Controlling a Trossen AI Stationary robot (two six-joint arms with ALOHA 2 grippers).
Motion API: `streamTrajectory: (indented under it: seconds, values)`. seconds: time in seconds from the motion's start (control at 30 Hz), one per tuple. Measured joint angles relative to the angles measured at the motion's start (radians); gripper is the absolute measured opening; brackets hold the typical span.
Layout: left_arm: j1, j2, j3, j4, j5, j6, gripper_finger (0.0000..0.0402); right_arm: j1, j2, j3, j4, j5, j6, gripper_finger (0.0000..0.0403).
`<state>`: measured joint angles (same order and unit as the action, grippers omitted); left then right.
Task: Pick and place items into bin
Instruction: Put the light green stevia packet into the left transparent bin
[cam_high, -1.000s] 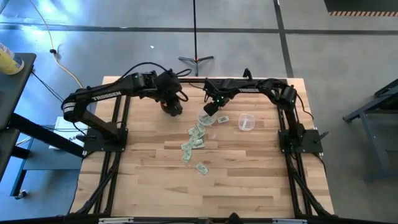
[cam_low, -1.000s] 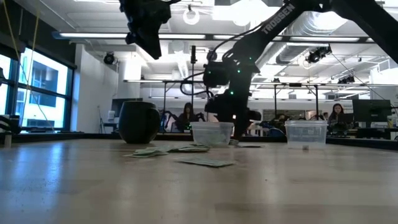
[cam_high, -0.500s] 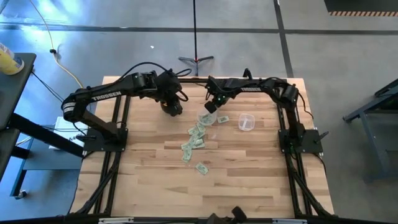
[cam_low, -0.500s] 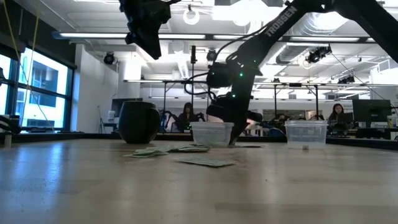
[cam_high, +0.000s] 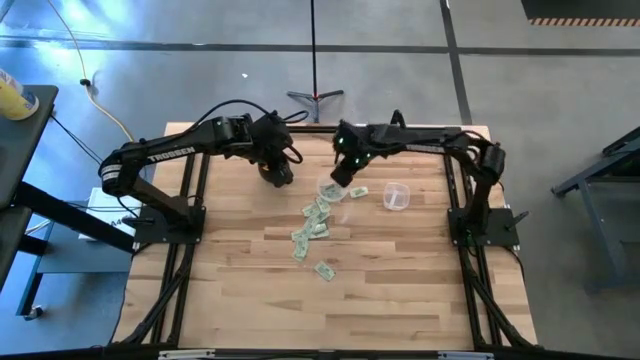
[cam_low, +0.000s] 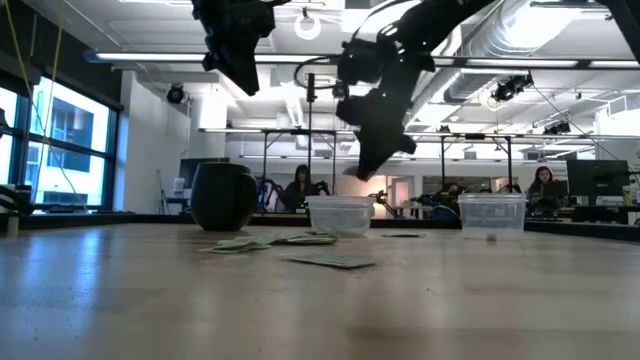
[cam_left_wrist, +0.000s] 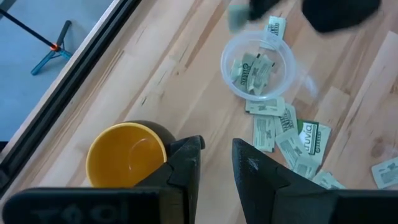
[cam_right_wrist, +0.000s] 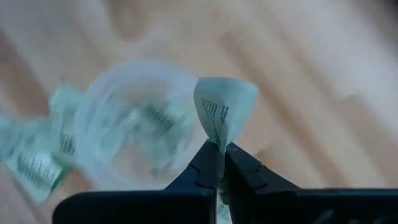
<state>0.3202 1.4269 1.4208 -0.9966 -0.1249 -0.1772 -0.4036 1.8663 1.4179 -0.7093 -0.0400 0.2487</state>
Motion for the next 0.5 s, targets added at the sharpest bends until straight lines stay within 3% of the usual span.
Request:
streamTrajectory:
  seconds: [0.13, 0.23, 0.5]
  values:
    - [0.0, 0.0, 0.0, 0.006, 0.0, 0.0, 0.0127, 0.048, 0.025, -0.001, 0.032, -0.018, 0.004, 0.0013]
    - [0.0, 0.0, 0.0, 0.006, 0.0, 0.0, 0.0127, 0.063, 0.033, 0.0, 0.052, 0.037, 0.004, 0.0032]
    - [0.0, 0.0, 0.0, 0.007, 0.0, -0.003, 0.0127, 0.074, 0.032, 0.0, 0.056, 0.025, -0.029, 0.014]
